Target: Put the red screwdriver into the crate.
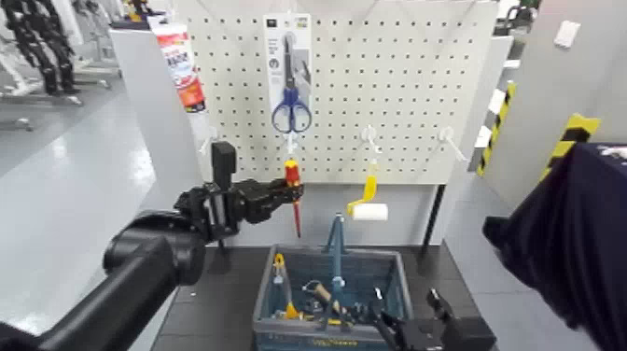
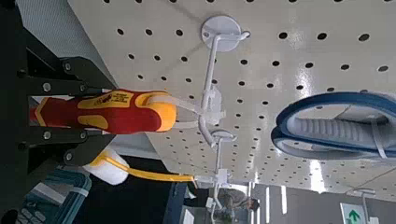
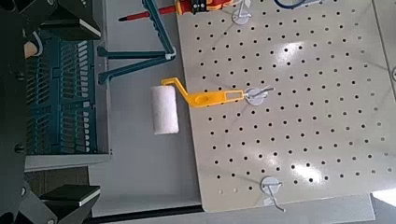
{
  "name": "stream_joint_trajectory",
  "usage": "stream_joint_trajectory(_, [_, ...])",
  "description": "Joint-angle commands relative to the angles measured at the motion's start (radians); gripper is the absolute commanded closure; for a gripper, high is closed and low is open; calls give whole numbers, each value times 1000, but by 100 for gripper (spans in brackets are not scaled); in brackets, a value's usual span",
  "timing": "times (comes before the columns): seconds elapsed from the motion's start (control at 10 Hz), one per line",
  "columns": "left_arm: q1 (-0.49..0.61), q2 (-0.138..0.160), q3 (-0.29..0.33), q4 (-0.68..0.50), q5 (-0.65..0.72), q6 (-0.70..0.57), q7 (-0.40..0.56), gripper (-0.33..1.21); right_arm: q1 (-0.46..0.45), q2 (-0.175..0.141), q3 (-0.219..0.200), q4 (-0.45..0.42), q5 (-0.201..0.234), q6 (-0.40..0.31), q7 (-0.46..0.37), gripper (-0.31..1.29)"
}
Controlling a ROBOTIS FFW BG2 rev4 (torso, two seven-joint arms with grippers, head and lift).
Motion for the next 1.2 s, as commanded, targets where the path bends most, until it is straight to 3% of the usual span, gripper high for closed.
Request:
stream_joint_trajectory(0.1, [54, 12, 19, -113, -18, 39, -8, 118, 6, 0, -7, 0, 0, 0, 0, 14])
stream_joint_trajectory(0.6, [233, 76, 108, -514, -50, 242, 41, 118, 4, -3, -6, 0, 0, 6, 0, 14])
stream_joint_trajectory(0.9, [328, 93, 164, -713, -45, 361, 81, 118, 6, -6, -10, -1, 0, 6, 0, 14])
stream_joint_trajectory(1.2, [402, 96, 192, -787, 5, 416, 110, 118, 8, -6, -12, -3, -2, 5, 0, 14])
